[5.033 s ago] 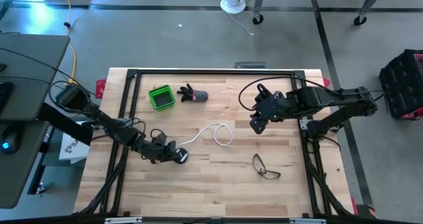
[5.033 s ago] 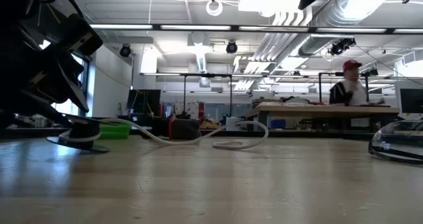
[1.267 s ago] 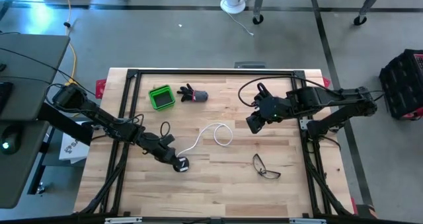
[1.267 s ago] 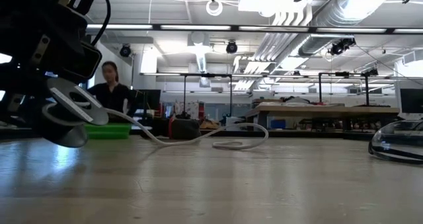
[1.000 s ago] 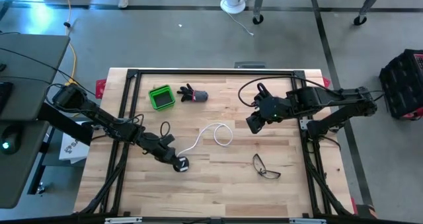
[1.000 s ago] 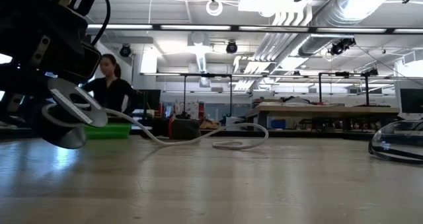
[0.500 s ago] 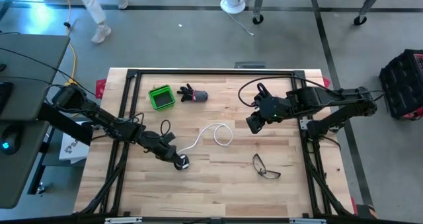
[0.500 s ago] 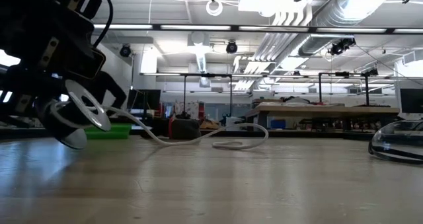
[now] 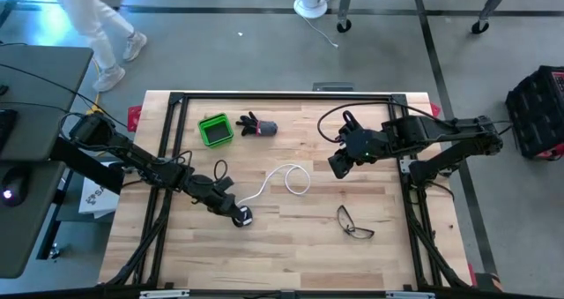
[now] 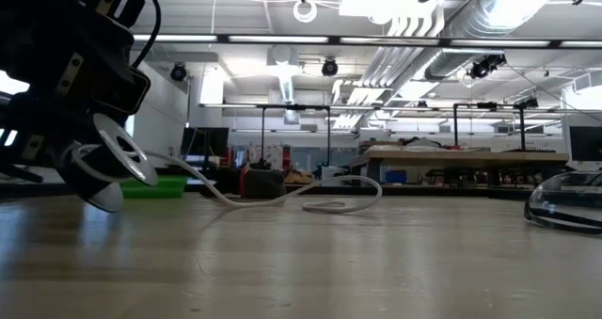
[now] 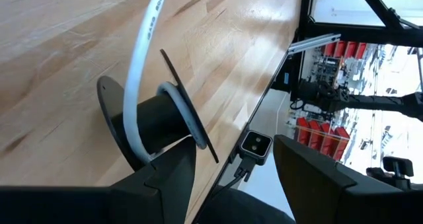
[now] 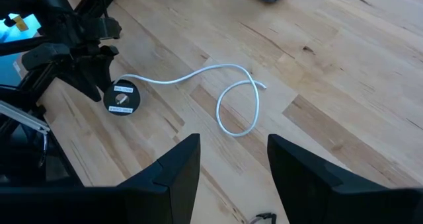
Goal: Coil cords
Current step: Uncoil the white wire from the spool
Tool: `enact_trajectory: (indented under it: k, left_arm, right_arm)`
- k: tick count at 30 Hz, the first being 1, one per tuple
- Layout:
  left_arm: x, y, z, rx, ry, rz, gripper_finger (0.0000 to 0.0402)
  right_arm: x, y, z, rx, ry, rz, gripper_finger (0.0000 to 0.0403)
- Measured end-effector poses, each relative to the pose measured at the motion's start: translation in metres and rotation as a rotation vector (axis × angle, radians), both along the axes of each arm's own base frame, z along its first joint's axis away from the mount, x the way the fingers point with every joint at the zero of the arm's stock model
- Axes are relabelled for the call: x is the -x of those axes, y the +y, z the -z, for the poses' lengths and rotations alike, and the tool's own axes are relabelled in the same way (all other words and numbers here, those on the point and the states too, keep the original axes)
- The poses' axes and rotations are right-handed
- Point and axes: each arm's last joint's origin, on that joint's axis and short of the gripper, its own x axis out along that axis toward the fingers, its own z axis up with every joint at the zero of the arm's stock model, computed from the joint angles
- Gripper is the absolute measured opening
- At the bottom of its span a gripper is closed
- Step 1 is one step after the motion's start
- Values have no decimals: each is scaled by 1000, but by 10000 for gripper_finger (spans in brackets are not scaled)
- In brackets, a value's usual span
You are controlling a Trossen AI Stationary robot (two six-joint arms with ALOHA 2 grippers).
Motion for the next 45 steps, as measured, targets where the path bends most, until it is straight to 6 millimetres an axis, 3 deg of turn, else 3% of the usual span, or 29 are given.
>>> enact_trajectory:
  k: [45]
  left_arm:
    - [0,0,0,-12,-7,7,197]
  right_arm:
    - [0,0,0,3,1,-5,171]
